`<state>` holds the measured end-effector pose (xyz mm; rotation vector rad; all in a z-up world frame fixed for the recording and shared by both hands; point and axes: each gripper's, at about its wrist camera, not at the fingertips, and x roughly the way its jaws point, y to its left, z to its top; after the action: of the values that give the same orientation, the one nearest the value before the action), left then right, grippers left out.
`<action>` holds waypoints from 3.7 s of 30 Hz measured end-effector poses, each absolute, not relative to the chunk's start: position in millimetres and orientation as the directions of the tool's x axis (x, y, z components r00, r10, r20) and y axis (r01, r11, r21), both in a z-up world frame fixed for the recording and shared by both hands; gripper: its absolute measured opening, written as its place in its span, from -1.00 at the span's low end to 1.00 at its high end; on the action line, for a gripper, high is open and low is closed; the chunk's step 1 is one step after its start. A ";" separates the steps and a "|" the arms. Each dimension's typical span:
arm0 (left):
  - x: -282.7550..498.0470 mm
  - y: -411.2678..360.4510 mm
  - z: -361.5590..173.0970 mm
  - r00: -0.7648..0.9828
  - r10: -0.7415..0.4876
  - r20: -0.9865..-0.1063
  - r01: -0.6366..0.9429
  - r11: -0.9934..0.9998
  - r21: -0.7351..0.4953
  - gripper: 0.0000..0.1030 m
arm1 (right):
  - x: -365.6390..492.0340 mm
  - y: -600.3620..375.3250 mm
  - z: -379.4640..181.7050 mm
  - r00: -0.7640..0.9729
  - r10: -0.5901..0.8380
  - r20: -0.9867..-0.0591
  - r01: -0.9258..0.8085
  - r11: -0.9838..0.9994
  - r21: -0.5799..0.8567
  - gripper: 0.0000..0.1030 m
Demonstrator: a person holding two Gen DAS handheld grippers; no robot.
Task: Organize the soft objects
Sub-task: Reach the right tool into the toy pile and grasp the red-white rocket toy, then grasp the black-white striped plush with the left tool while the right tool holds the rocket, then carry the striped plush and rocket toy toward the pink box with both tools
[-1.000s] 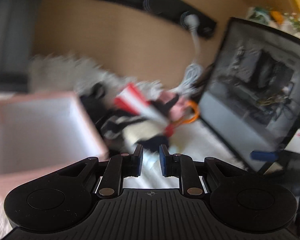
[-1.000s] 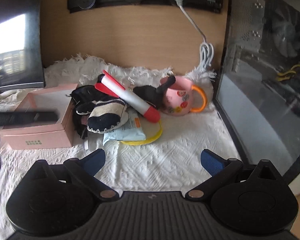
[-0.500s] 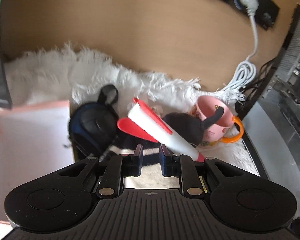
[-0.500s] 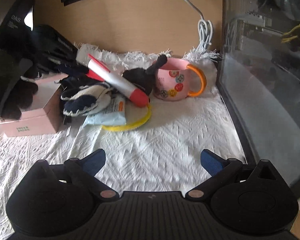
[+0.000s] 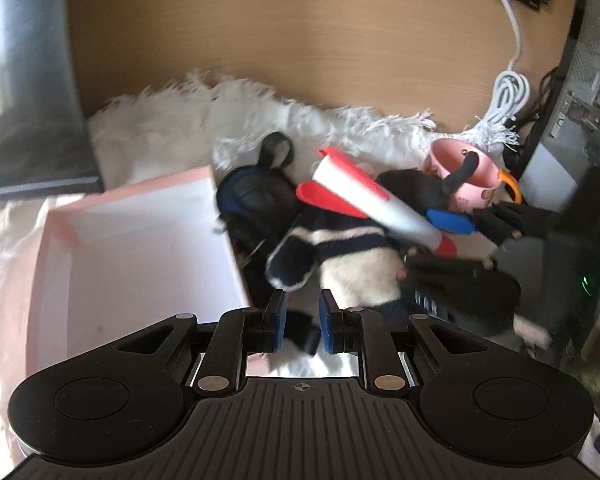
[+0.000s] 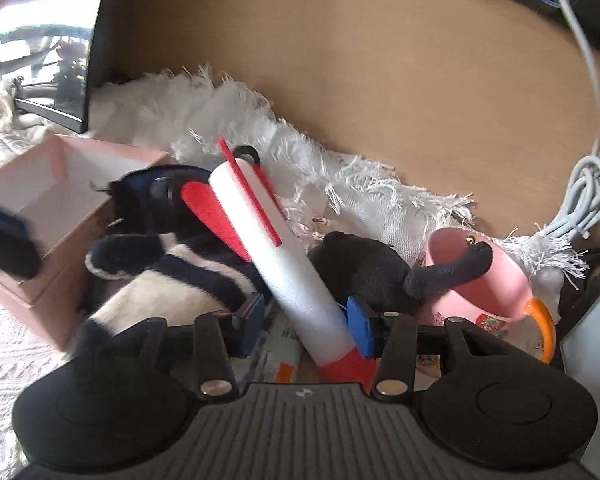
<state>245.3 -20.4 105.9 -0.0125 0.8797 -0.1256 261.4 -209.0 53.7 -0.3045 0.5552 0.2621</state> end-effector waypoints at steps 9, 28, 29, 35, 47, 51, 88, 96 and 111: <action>231.7 0.7 93.9 0.611 -0.274 -0.743 0.174 0.962 -0.212 -0.62 | 192.7 -260.1 110.1 0.790 0.210 -0.576 -0.238 0.971 0.028 -0.47; 336.4 -62.3 70.6 0.531 -0.246 -0.811 0.260 0.958 -0.120 -0.64 | 82.7 -297.6 44.4 0.726 0.063 -0.685 -0.066 0.998 0.022 0.32; 334.1 -61.0 71.1 0.517 -0.283 -0.808 0.294 0.945 -0.143 -0.64 | 83.9 -296.9 42.5 0.726 0.064 -0.685 -0.069 0.997 0.021 0.32; 315.8 -57.1 87.6 0.553 -0.371 -0.746 0.305 0.923 -0.233 -0.61 | 103.4 -303.1 15.8 0.703 0.084 -0.706 -0.064 0.996 0.055 0.34; 305.7 -112.7 76.5 0.592 -0.219 -0.776 0.200 0.972 -0.122 -0.54 | 97.0 -292.1 3.8 0.764 0.082 -0.640 -0.116 0.993 -0.011 0.77; 277.6 -117.6 70.3 0.695 -0.150 -0.703 0.310 0.945 0.105 -0.32 | 97.6 -294.2 4.3 0.765 0.098 -0.636 -0.125 0.992 0.003 0.80; 199.0 -15.9 76.8 0.673 -0.374 -0.638 0.313 0.926 -0.212 -0.47 | 115.5 -294.3 39.5 0.776 0.049 -0.629 -0.083 0.996 -0.026 0.90; 200.8 4.1 76.2 0.647 -0.395 -0.653 0.287 0.919 -0.271 -0.36 | 154.4 -284.6 56.2 0.774 -0.037 -0.632 -0.015 0.997 -0.078 0.87; 208.7 -48.1 43.9 0.636 -0.310 -0.706 0.366 0.927 -0.077 -0.17 | 157.9 -282.7 27.3 0.711 -0.103 -0.695 -0.041 0.981 -0.187 -0.48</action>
<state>208.7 -48.1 43.9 0.0757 0.7920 -0.3869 157.9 -282.7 27.3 -0.1947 0.7798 -0.0343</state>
